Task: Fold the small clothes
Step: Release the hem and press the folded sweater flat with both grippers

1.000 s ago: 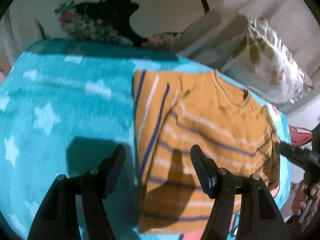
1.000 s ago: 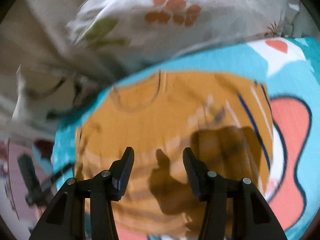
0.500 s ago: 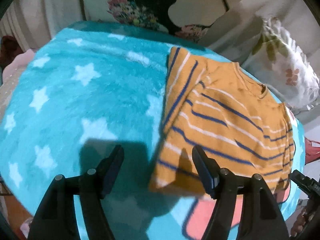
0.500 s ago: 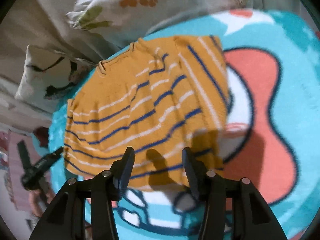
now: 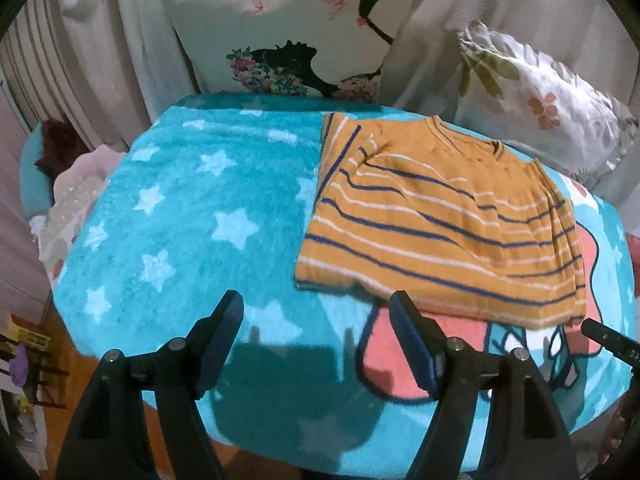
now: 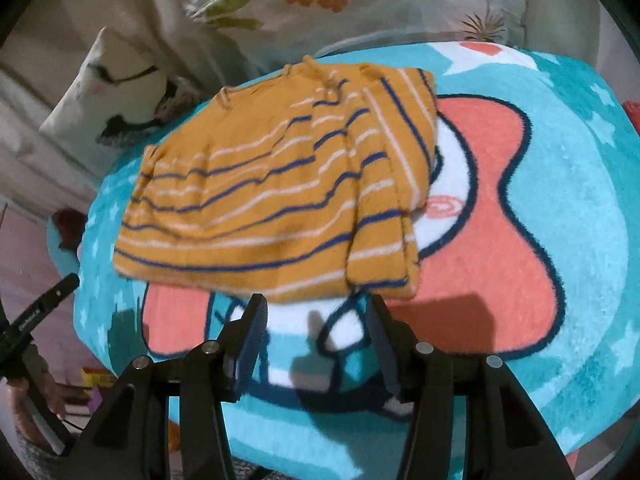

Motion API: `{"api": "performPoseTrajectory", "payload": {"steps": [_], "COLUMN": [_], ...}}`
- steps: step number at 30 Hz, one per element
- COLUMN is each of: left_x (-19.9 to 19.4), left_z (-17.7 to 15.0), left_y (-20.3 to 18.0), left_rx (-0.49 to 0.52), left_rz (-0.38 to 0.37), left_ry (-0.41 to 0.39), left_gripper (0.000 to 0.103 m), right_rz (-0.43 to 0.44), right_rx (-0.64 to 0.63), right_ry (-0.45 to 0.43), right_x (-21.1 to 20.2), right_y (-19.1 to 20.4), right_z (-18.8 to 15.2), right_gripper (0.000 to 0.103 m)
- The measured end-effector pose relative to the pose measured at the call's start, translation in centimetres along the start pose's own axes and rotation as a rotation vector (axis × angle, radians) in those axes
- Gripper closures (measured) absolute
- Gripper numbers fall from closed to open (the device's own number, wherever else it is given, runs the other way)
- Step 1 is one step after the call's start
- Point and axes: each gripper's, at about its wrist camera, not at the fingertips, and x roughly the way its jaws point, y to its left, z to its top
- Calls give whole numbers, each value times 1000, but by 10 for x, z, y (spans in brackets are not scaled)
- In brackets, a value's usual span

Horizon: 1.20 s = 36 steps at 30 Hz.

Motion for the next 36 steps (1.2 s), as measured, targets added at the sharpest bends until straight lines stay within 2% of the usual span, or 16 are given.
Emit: {"api": "performPoseTrajectory", "payload": {"steps": [9,19,28,36], "left_x": [-11,14,59,90], "left_z": [-16,6,42,64], "left_y": [-2,19,73,99], "left_rx": [30,61,60,93], "left_rz": [20,-4,-19,-40], "left_ry": [0,33,93,129], "left_gripper": [28,28,28,28], "right_rz": [11,-24,-55,-88], "right_rx": [-32,-7,-71,-129], "right_ry": [12,10,38,51], "right_x": [2,10,55,86], "right_y": [9,30,113,168], "right_z": [-16,-3,24,34], "right_gripper": [46,44,44,43]}}
